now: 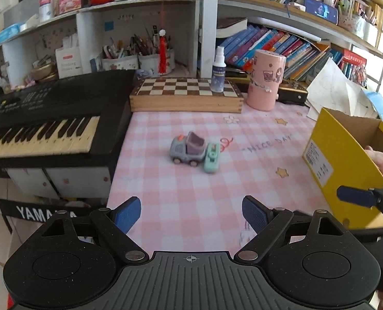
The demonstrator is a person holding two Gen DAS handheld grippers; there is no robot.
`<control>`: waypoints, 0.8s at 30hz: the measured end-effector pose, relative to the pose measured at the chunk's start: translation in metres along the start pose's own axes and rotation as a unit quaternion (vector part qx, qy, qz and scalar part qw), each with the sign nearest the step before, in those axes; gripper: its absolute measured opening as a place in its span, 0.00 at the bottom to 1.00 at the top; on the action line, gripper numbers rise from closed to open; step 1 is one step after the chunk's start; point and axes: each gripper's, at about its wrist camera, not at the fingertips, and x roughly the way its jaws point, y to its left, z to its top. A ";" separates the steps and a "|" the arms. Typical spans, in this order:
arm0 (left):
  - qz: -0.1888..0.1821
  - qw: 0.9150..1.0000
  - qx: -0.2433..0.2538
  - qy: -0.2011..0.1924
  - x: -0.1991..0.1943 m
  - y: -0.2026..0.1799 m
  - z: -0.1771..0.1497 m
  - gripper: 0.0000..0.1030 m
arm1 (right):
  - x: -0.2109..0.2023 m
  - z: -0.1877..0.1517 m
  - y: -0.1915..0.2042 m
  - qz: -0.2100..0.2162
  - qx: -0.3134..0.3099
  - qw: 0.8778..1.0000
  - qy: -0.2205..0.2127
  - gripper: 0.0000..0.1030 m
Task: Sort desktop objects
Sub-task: 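Move both tools toward the grey toy car and mint-green tape dispenser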
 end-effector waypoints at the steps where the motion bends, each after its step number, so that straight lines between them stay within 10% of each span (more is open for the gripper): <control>1: 0.001 1.000 0.003 -0.001 0.005 -0.001 0.004 0.85 | 0.003 0.002 0.000 0.003 -0.003 1.000 -0.001 0.73; 24: 0.028 0.999 0.004 0.046 0.158 -0.005 0.061 0.84 | 0.083 0.040 -0.006 0.029 -0.038 0.999 0.003 0.72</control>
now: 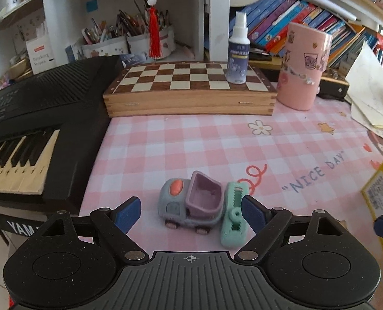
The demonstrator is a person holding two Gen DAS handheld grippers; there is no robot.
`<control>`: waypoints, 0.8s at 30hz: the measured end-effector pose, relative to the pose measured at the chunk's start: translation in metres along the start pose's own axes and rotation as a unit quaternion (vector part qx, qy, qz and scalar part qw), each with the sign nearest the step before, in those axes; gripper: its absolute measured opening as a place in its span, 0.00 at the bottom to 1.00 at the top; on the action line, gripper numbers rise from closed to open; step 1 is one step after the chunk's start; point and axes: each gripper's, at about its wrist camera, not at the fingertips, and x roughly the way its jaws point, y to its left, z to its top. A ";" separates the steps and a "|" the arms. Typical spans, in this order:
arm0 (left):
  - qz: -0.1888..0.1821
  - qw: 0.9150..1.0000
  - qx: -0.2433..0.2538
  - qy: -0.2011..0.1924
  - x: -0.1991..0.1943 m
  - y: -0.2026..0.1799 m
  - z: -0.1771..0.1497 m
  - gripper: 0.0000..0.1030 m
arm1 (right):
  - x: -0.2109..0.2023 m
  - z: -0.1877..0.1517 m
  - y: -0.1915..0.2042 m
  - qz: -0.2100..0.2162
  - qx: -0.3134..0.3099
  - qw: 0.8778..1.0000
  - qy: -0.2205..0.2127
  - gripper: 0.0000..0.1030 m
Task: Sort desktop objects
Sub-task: 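Move both tools toward the grey toy car and mint-green tape dispenser, then grasp the grey toy car with the left tool while the right tool grasps the green tape dispenser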
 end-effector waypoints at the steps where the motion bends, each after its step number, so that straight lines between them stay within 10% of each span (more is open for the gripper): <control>1: 0.002 1.000 -0.001 0.003 0.004 0.000 0.001 0.84 | 0.002 0.001 -0.001 0.001 0.001 1.000 0.000 0.72; 16: -0.015 0.999 -0.045 0.020 0.019 0.017 0.006 0.61 | 0.047 0.016 0.008 0.043 -0.012 0.998 0.032 0.73; 24: 0.003 0.993 -0.122 -0.009 -0.046 0.053 0.009 0.61 | 0.079 0.022 0.022 0.052 -0.003 0.998 0.036 0.73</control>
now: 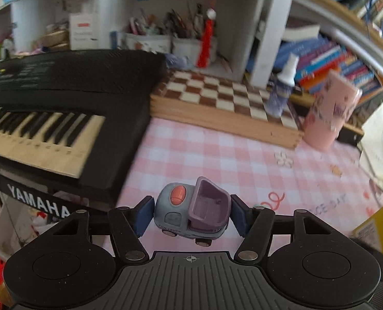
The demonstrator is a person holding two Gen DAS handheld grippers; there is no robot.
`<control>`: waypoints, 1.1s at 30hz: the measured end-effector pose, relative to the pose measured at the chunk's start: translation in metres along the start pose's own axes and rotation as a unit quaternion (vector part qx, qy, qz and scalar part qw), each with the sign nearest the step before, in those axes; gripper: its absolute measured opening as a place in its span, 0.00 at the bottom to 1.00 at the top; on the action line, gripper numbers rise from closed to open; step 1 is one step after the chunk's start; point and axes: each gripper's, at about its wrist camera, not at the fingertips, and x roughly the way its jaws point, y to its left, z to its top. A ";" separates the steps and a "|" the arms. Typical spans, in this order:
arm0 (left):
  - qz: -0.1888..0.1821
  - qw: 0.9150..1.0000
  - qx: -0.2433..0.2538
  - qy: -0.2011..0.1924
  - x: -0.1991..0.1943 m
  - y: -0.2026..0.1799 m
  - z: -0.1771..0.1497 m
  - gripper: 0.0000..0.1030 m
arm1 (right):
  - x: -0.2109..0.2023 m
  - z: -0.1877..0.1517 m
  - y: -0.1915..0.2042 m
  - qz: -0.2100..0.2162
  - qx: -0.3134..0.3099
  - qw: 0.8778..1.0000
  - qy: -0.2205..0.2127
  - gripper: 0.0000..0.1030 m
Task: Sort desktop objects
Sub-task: 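Grasp the grey toy car with the left tool while the right tool grasps the green tape dispenser, then lift the toy car and tape dispenser and carry both toward the yellow box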
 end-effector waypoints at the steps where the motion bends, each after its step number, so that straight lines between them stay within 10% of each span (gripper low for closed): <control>1: 0.000 1.000 -0.004 -0.002 -0.005 0.003 0.001 0.61 | 0.004 0.001 0.000 -0.002 0.004 1.000 -0.001 0.73; 15: 0.008 0.999 -0.036 0.003 -0.031 0.018 -0.009 0.61 | 0.040 0.010 0.012 -0.018 0.006 1.000 -0.007 0.67; 20: 0.003 0.999 -0.032 0.001 -0.035 0.014 -0.008 0.61 | 0.038 0.013 0.010 -0.013 -0.017 1.000 -0.010 0.22; 33: -0.027 0.999 -0.037 -0.012 -0.056 0.006 -0.015 0.61 | 0.008 0.008 -0.019 -0.037 0.023 0.999 0.026 0.22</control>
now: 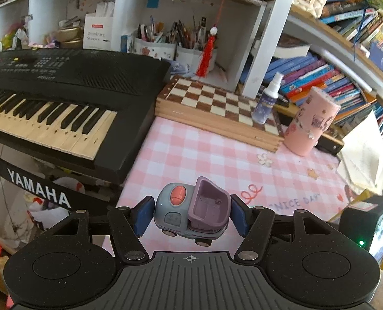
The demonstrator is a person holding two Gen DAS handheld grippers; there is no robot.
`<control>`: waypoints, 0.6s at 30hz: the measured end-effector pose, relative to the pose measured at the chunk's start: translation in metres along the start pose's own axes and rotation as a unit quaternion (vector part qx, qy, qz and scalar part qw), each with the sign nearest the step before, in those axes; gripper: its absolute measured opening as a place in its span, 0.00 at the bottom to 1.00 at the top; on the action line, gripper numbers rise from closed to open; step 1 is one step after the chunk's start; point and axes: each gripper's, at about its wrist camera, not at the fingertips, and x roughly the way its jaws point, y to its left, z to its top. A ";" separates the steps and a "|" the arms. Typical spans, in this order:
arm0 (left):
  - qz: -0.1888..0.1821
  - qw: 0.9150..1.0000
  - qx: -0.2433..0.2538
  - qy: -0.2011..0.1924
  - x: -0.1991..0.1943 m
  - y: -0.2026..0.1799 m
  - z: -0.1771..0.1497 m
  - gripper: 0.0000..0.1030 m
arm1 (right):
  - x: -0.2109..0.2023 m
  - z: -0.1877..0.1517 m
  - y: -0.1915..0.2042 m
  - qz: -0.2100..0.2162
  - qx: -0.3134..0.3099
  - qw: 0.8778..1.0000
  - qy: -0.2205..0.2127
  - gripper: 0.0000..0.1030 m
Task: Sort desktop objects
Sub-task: 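Lift the toy car and tape dispenser and carry both toward the yellow box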
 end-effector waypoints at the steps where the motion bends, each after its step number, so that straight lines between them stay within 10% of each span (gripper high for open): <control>1: -0.005 1.000 -0.002 -0.004 -0.003 0.000 -0.001 0.61 | -0.004 -0.001 -0.001 -0.001 0.001 1.000 -0.001 0.22; 18: -0.091 0.995 -0.011 -0.031 -0.081 0.004 -0.036 0.60 | -0.156 -0.032 0.000 0.016 -0.009 0.998 -0.065 0.22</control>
